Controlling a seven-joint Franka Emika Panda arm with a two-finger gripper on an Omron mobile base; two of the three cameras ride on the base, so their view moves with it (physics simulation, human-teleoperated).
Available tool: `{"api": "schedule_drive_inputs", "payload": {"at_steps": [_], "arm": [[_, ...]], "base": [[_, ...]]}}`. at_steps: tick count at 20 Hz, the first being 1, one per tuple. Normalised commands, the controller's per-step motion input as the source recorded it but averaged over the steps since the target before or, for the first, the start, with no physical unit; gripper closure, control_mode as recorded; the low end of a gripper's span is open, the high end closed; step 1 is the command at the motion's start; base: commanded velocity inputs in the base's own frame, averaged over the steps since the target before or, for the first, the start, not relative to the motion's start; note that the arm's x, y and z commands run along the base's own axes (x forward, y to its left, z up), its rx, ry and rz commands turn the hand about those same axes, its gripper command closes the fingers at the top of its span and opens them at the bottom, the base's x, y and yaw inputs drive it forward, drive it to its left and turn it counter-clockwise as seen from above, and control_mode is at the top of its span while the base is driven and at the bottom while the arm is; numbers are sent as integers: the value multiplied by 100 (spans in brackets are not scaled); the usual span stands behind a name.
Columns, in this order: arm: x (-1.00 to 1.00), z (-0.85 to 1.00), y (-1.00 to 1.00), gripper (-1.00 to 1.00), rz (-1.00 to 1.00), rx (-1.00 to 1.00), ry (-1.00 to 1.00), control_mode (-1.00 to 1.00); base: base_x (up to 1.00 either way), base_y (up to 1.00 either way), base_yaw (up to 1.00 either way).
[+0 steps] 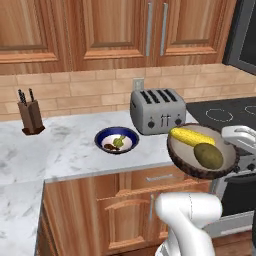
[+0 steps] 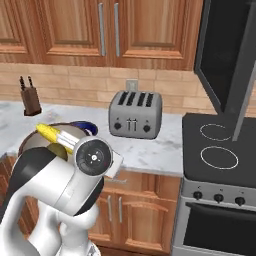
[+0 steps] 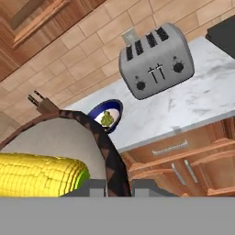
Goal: Place the bowl containing the potato and corn in the microwave. Close the microwave door and press the start button to microwave the meal.
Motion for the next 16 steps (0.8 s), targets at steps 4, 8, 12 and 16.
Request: {"api": "schedule_drive_inputs", "payload": {"at_steps": [4,8,12,16], "arm": [[0,0,0,100,0,0,0,100],[0,0,0,100,0,0,0,100],[0,0,0,100,0,0,0,100],[0,0,0,100,0,0,0,100]], "base": [[-95,-25,-36],[-33,-58,-48],[0,-81,-47],[16,-87,-38]]}}
